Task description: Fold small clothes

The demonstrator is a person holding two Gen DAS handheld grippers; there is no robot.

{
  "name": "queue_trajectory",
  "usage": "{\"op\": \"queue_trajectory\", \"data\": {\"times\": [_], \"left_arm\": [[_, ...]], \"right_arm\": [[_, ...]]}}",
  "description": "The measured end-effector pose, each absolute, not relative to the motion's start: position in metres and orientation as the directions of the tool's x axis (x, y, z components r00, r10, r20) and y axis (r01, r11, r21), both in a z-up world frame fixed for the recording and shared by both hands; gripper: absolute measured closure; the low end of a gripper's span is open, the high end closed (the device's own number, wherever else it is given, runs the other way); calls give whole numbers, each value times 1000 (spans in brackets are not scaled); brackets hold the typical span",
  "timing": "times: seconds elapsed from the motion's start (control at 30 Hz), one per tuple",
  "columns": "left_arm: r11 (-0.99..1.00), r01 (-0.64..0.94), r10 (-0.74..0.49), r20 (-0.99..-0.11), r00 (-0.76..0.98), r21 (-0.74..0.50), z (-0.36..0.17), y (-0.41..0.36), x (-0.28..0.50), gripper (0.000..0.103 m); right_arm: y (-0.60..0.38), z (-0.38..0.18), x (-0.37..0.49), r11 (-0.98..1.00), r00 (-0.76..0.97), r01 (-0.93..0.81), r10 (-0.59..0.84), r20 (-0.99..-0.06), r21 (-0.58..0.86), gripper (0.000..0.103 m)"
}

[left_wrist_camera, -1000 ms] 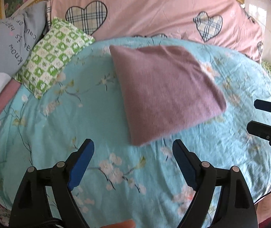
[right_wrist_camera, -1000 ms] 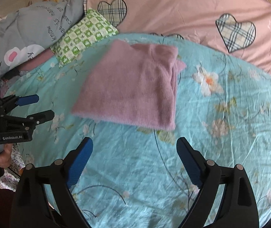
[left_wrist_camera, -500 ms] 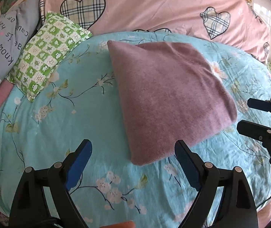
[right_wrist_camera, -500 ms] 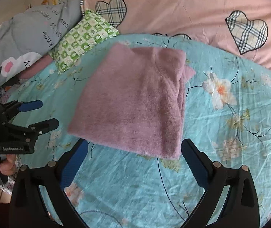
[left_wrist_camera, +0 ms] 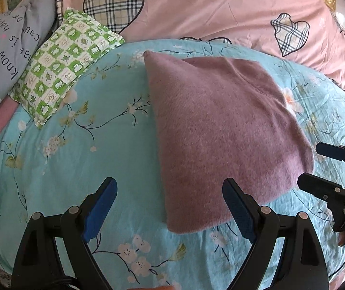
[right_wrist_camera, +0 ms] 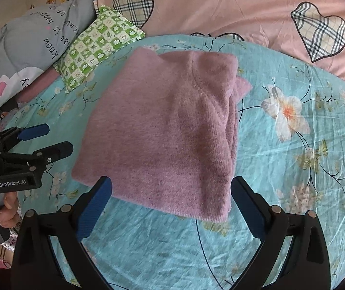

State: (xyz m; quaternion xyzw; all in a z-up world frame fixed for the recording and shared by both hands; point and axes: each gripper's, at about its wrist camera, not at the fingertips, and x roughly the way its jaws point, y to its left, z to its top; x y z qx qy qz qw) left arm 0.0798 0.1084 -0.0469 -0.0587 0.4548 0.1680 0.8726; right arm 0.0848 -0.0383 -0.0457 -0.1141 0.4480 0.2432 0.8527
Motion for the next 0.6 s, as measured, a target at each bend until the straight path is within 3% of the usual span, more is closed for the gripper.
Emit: {"op": "queue_trajectory", "data": {"times": [0.6], "left_arm": [[938, -339, 250, -825, 507, 76, -49, 110, 98, 14]], "right_arm": [[-37, -36, 111, 846, 473, -532, 338, -814, 42, 4]]}}
